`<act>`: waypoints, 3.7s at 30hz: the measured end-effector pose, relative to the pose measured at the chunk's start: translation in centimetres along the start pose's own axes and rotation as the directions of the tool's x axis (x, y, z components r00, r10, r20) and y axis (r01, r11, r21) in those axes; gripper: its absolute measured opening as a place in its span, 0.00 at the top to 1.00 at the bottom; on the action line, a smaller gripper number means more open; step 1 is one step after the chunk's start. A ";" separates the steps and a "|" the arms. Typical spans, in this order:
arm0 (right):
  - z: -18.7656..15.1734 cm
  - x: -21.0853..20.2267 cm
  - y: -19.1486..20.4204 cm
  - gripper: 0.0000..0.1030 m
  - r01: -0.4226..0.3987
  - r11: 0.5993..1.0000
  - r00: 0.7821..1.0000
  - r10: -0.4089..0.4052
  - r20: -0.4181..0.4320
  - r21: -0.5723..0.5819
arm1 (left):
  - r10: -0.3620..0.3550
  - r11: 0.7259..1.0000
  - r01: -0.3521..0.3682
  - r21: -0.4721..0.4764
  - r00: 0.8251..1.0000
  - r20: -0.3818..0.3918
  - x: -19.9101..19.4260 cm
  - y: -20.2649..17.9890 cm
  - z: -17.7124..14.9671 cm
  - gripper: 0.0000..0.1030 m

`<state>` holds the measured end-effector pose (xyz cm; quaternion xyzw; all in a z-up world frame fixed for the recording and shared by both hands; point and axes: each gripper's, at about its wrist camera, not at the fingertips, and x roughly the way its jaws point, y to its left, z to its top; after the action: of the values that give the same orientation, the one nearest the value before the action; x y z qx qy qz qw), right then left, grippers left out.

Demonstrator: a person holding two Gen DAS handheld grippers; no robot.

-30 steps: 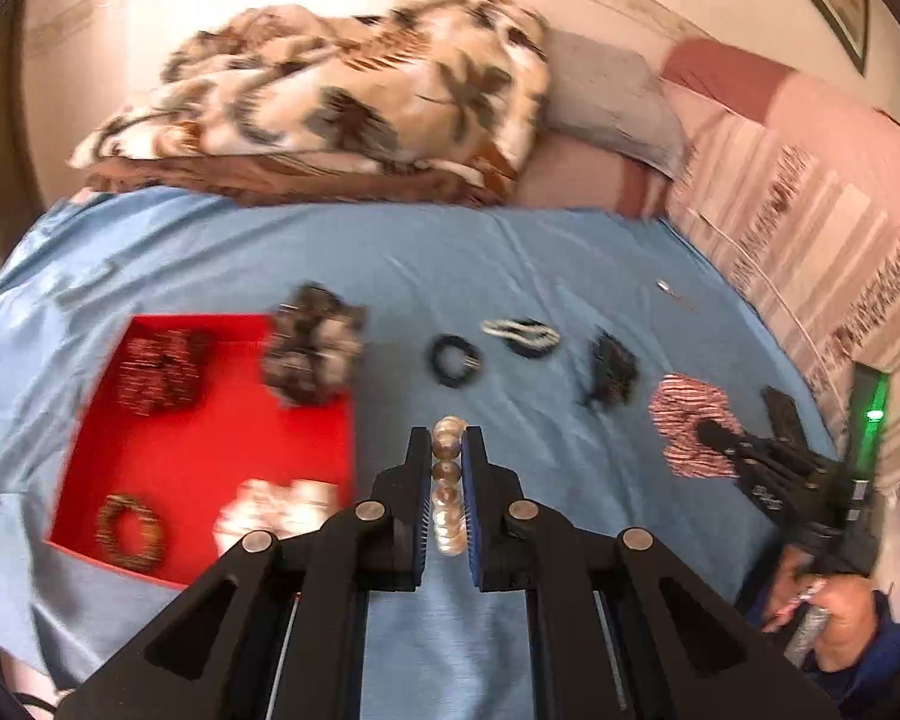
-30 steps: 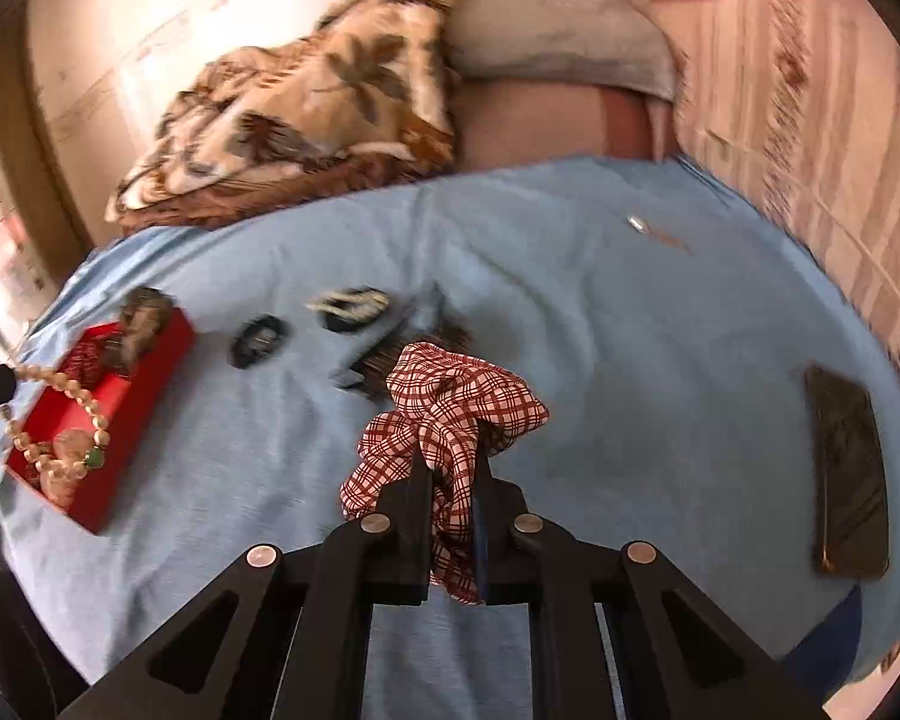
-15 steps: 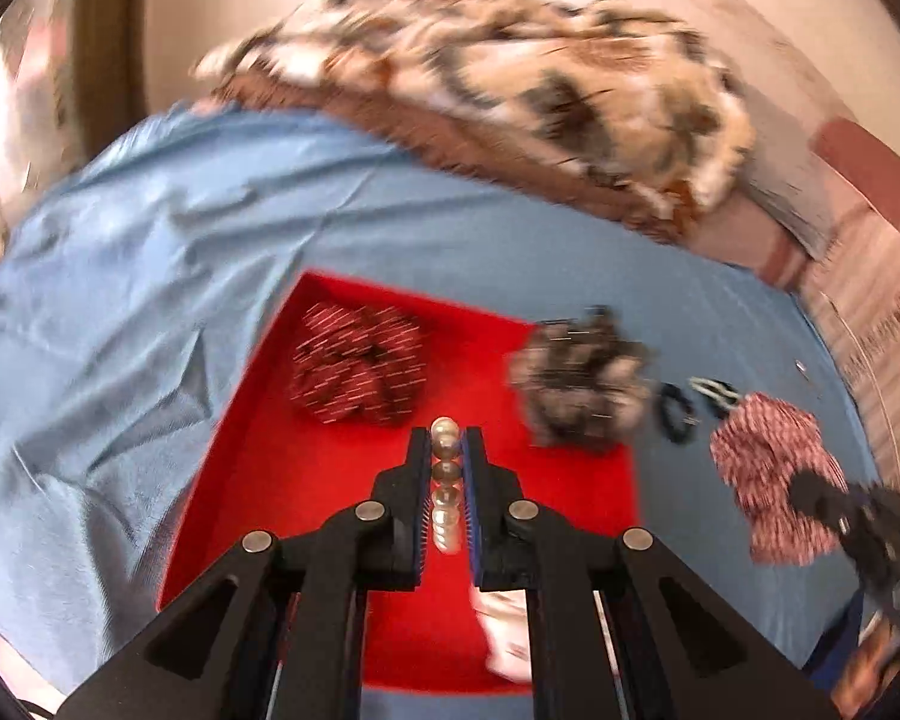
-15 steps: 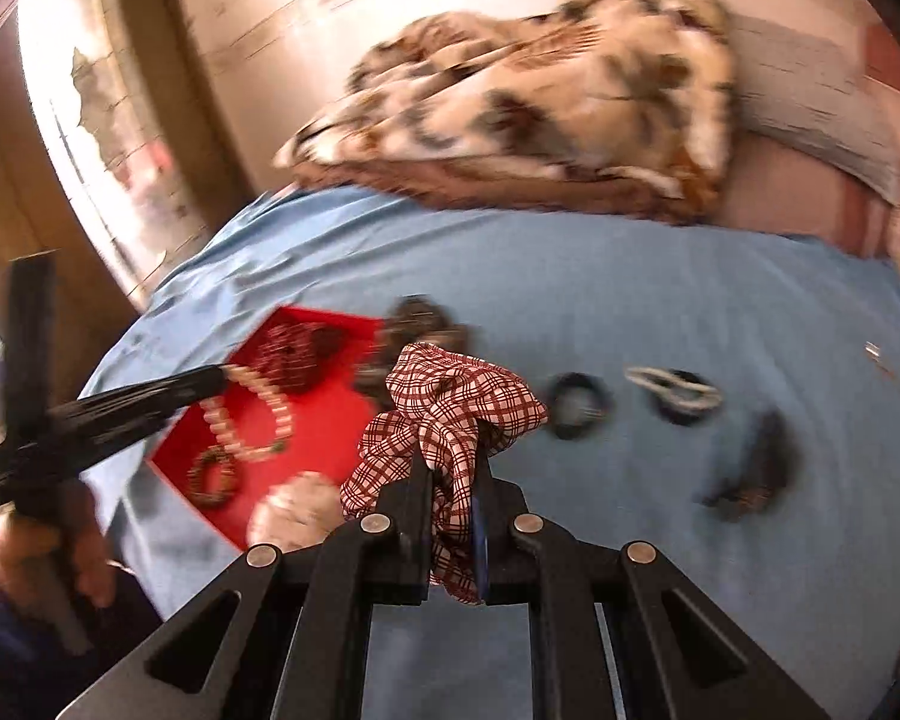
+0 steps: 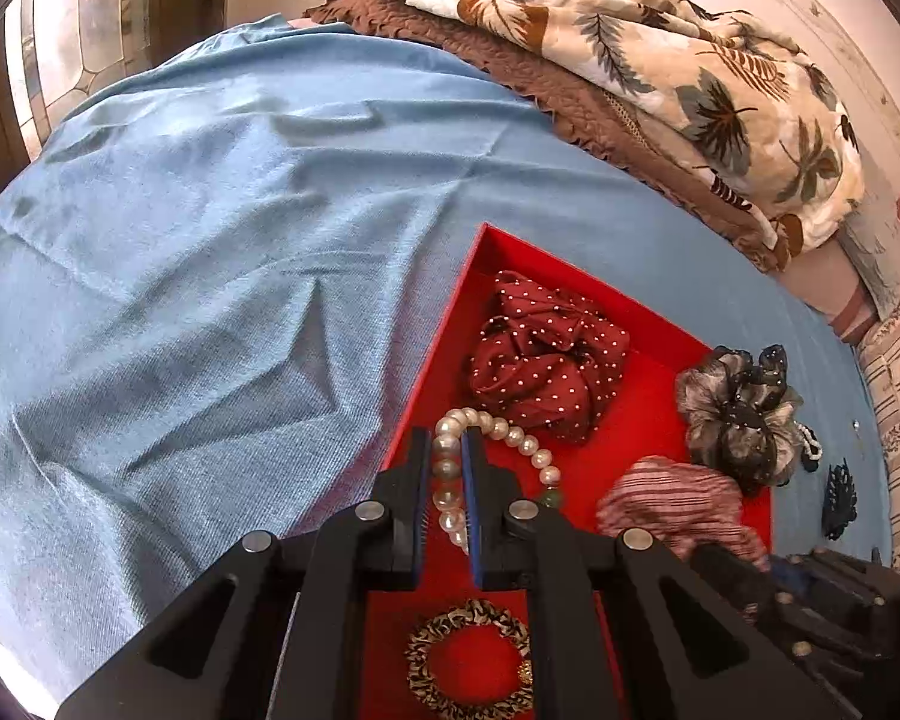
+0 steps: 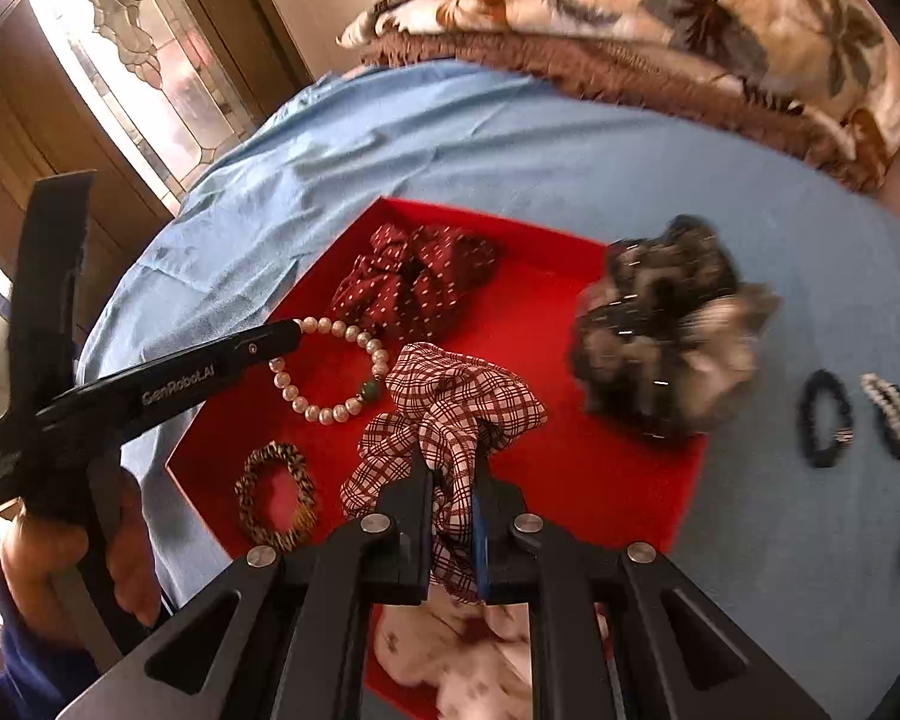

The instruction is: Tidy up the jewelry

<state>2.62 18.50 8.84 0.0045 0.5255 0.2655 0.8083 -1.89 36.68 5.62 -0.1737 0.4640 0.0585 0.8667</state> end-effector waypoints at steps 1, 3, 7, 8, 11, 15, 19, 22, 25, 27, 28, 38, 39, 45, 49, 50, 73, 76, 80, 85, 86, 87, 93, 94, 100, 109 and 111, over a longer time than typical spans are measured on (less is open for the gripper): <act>0.1 0.2 0.1 0.89 -0.012 1.000 1.000 0.012 -0.008 0.003 | 0.008 1.000 -0.008 0.004 1.000 0.007 -0.2 -0.1 0.0 0.91; -0.1 0.8 0.8 0.86 -0.037 0.999 0.999 0.037 -0.025 -0.006 | 0.014 1.000 -0.015 0.023 0.999 0.039 -0.8 -0.3 -0.1 0.91; -0.1 0.6 1.3 0.70 -0.029 0.999 1.000 0.029 -0.013 -0.016 | 0.017 0.998 -0.024 0.058 0.994 0.107 -2.3 -0.9 -0.6 0.65; 0.0 0.3 1.3 0.64 -0.022 1.000 1.000 0.022 -0.004 -0.016 | 0.014 0.998 -0.022 0.057 0.992 0.125 -2.8 -0.9 -0.7 0.60; -0.1 -1.5 0.6 0.63 0.009 1.000 1.000 -0.008 0.027 -0.024 | -0.011 0.999 0.003 0.051 0.988 0.157 -3.7 -0.7 -0.8 0.59; 0.2 -3.7 -1.0 0.63 0.153 0.987 0.985 -0.149 0.089 -0.043 | -0.030 0.999 0.024 0.037 0.982 0.187 -4.4 -0.5 -0.8 0.59; 2.1 -3.2 -3.0 0.68 0.235 0.972 0.966 -0.233 0.110 -0.003 | -0.038 0.999 0.032 0.032 0.978 0.205 -4.7 -0.5 -0.9 0.59; 3.7 -1.0 -4.0 0.71 0.264 0.965 0.962 -0.263 0.071 -0.007 | -0.038 0.999 0.032 0.034 0.978 0.203 -4.6 -0.6 -0.9 0.59; 5.0 1.7 -4.3 0.71 0.283 0.959 0.959 -0.283 0.026 -0.027 | -0.043 0.998 0.035 0.045 0.981 0.190 -4.4 -1.0 -1.0 0.58; 5.7 2.9 -4.3 0.71 0.254 0.966 0.967 -0.254 -0.001 -0.042 | -0.046 0.998 0.036 0.056 0.982 0.183 -4.1 -1.4 -1.0 0.58; 5.7 2.8 -4.3 0.71 0.239 0.970 0.971 -0.240 0.001 -0.044 | -0.049 0.997 0.038 0.062 0.983 0.179 -4.0 -1.6 -1.0 0.58; 1.3 -6.3 -4.4 0.59 0.248 0.968 0.959 -0.240 0.149 -0.038 | -0.011 0.995 -0.010 0.097 0.977 0.214 -4.2 -2.9 -1.6 0.56; 0.0 -7.6 -5.3 0.58 0.242 0.970 0.959 -0.238 0.156 -0.009 | -0.004 0.995 -0.018 0.100 0.976 0.218 -4.3 -3.1 -1.7 0.55; -7.5 -12.7 -10.9 0.54 0.274 0.949 0.946 -0.295 0.133 0.157 | 0.037 0.987 -0.083 0.138 0.952 0.304 -5.5 -5.3 -3.4 0.47; -11.9 -15.8 -14.7 0.53 0.307 0.909 0.931 -0.348 0.110 0.283 | 0.041 0.983 -0.099 0.158 0.942 0.333 -6.6 -7.0 -5.5 0.43; -12.8 -16.5 -15.7 0.52 0.321 0.896 0.925 -0.366 0.101 0.306 | 0.051 0.980 -0.111 0.165 0.942 0.332 -6.7 -7.4 -6.0 0.43; -15.6 -22.8 -25.1 0.11 0.341 0.828 0.852 -0.473 0.226 0.446 | -0.040 0.919 -0.033 0.394 0.983 0.178 -11.0 -19.6 -10.9 0.41; -14.1 -21.2 -26.4 0.23 0.299 0.841 0.872 -0.432 0.229 0.451 | -0.058 0.913 -0.001 0.409 0.990 0.132 -9.4 -21.8 -10.3 0.41; -12.9 -19.7 -28.0 0.37 0.203 0.858 0.895 -0.358 0.266 0.472 | -0.072 0.907 0.027 0.420 0.993 0.090 -6.4 -24.7 -9.0 0.41; -12.4 -17.7 -30.0 0.38 0.135 0.852 0.918 -0.300 0.260 0.505 | -0.078 0.918 0.065 0.390 0.997 0.016 -1.7 -27.0 -7.2 0.41; -12.3 -17.5 -30.4 0.38 0.129 0.849 0.921 -0.294 0.255 0.513 | -0.075 0.922 0.068 0.382 0.997 0.004 -0.9 -27.3 -6.9 0.42; -12.2 -17.1 -30.7 0.39 0.114 0.845 0.926 -0.281 0.252 0.523 | -0.072 0.924 0.070 0.376 0.997 -0.010 0.1 -27.6 -6.6 0.44; -11.2 -15.5 -32.3 0.43 0.110 0.820 0.936 -0.276 0.218 0.562 | 0.005 0.910 0.019 0.414 0.998 -0.057 5.5 -29.4 -5.4 0.50; -11.1 -15.2 -32.7 0.46 0.108 0.816 0.940 -0.269 0.208 0.568 | 0.018 0.907 0.012 0.421 0.998 -0.067 6.6 -29.6 -5.2 0.50; -10.5 -13.8 -33.4 0.50 0.094 0.816 0.952 -0.241 0.188 0.571 | 0.060 0.900 -0.004 0.436 0.992 -0.115 11.0 -29.6 -4.4 0.51; -9.9 -13.1 -33.7 0.85 0.068 0.817 0.960 -0.210 0.185 0.573 | 0.059 0.870 -0.007 0.493 0.994 -0.089 11.6 -31.1 -4.5 0.92; -10.0 -13.5 -33.6 0.86 0.068 0.819 0.957 -0.216 0.195 0.570 | 0.041 0.872 0.015 0.489 0.994 -0.104 11.3 -31.1 -4.7 0.92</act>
<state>4.21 -18.94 6.23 0.2338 0.4722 0.0366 0.8491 8.97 5.29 1.61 0.0512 0.5122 -0.0646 0.8549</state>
